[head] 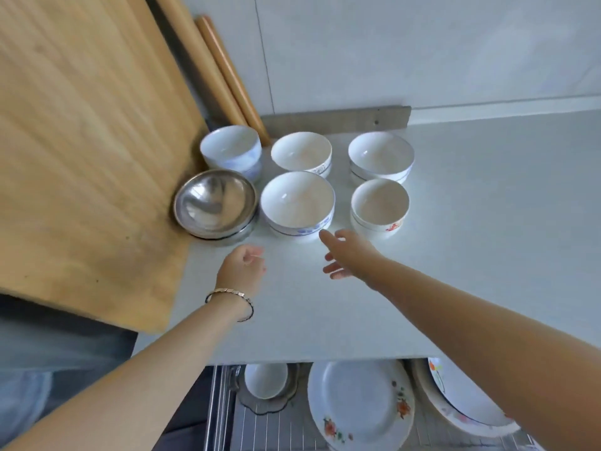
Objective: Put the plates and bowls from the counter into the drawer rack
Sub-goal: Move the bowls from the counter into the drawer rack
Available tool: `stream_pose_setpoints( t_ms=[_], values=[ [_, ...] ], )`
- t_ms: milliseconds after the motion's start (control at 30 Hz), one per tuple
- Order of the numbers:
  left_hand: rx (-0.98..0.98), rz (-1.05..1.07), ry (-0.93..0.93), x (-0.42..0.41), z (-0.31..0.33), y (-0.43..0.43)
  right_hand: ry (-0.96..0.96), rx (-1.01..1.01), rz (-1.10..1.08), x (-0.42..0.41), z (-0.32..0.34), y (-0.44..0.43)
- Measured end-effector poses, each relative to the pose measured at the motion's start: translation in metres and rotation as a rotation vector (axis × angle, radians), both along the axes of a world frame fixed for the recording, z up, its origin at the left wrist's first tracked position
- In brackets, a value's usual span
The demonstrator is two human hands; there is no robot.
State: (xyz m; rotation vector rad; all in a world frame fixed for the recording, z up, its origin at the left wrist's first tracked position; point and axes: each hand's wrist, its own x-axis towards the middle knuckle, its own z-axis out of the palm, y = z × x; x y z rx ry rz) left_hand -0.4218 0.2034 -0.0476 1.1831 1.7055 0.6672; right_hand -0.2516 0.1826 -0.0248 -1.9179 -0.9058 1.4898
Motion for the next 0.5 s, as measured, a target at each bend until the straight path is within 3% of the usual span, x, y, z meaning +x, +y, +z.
stream_pose_setpoints(
  t_ms=[200,500],
  values=[
    [-0.139,-0.129,-0.145,-0.012,-0.016,0.043,0.281,-0.024,-0.423,-0.026,-0.04,0.071],
    [-0.342,-0.1,-0.374,-0.011,-0.009,0.036,0.285,0.014,-0.465,-0.021,-0.047,0.037]
  ],
)
